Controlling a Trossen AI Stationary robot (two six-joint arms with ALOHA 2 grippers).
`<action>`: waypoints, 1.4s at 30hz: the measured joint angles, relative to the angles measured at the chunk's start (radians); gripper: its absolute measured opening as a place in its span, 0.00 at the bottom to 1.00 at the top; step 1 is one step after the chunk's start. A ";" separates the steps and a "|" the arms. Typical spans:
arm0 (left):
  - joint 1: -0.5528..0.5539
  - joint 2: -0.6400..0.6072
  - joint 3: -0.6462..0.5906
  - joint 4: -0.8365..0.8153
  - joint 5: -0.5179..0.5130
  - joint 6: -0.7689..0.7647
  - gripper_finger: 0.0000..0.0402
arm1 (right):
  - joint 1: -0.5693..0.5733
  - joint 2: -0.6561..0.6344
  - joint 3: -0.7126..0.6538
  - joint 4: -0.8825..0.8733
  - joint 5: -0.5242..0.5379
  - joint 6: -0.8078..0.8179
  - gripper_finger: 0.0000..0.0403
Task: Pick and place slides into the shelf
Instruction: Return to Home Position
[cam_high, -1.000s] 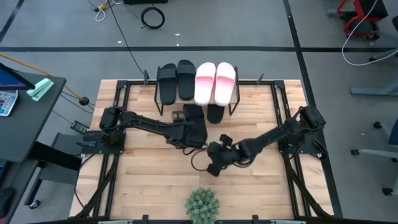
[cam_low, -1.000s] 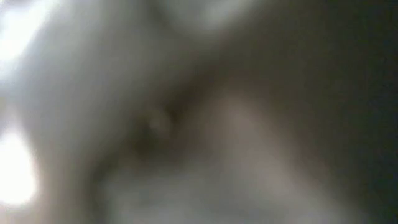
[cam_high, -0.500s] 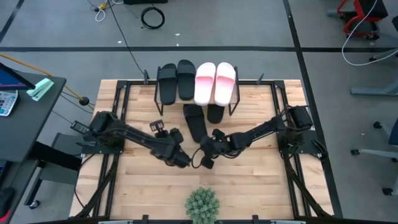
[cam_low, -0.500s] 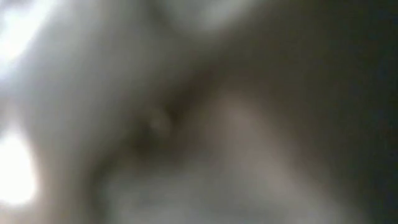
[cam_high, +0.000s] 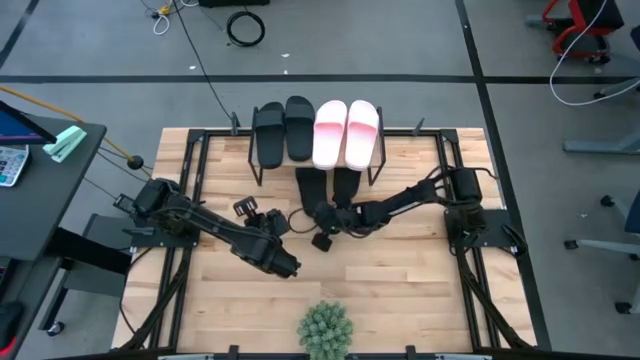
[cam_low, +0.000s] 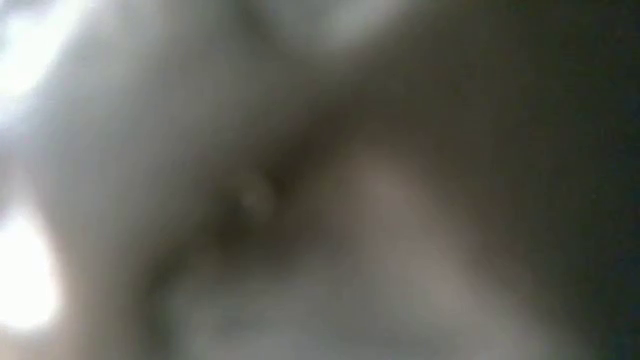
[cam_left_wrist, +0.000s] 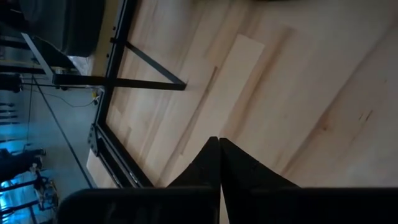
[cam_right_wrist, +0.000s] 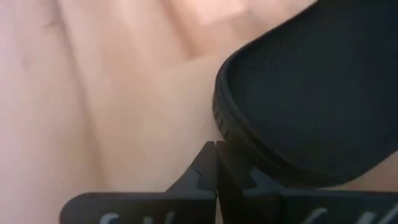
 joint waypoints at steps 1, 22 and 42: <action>0.000 0.000 0.000 0.000 0.000 0.000 0.01 | -0.010 0.004 0.000 0.018 0.004 -0.009 0.00; -0.022 -0.001 -0.001 0.000 0.000 0.004 0.02 | -0.047 -0.044 0.000 0.012 0.029 -0.040 0.00; -0.244 -0.621 0.000 -0.001 -0.217 0.251 0.13 | 0.509 -0.988 0.001 -0.466 0.311 -0.246 0.03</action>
